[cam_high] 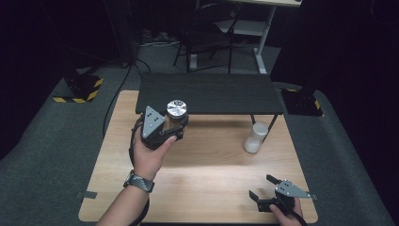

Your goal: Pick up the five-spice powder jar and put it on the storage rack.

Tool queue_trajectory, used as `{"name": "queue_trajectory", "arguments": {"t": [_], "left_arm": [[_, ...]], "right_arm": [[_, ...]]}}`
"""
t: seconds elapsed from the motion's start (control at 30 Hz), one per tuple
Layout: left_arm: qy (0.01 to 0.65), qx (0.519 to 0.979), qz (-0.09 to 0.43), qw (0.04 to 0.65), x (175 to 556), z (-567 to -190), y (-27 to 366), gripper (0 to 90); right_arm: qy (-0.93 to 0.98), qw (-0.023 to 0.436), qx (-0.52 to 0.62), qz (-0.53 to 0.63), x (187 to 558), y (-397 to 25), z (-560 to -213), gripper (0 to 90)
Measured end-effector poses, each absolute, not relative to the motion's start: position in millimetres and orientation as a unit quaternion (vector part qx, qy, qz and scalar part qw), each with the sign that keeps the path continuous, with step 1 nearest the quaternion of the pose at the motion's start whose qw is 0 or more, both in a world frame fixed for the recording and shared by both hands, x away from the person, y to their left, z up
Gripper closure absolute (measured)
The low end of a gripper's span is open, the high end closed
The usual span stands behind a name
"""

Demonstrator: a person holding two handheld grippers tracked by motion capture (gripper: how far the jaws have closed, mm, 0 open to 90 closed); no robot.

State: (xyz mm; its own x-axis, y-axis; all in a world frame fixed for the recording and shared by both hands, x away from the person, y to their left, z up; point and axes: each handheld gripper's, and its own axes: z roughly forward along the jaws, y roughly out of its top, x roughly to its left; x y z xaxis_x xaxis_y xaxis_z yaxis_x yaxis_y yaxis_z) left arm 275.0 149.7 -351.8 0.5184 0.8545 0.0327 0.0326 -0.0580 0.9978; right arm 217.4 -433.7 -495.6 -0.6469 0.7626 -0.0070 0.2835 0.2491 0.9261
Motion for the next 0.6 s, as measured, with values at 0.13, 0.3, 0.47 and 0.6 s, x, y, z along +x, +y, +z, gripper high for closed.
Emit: {"name": "queue_trajectory", "arguments": {"t": [0.13,0.3,0.47,0.6], "left_arm": [[0.349,0.635,0.351,0.594,281,-343,145,30.7],[0.349,0.633,0.357,0.592,288,-336,139,30.8],[0.355,0.631,0.361,0.588,299,-331,132,30.8],[0.358,0.63,0.359,0.588,307,-330,127,30.8]], "right_arm": [[0.754,0.237,0.347,0.505,217,-434,-496,0.0],[0.753,0.236,0.346,0.506,217,-434,-496,0.0],[0.752,0.237,0.346,0.509,217,-435,-497,0.0],[0.751,0.237,0.347,0.51,217,-436,-497,0.0]]}}
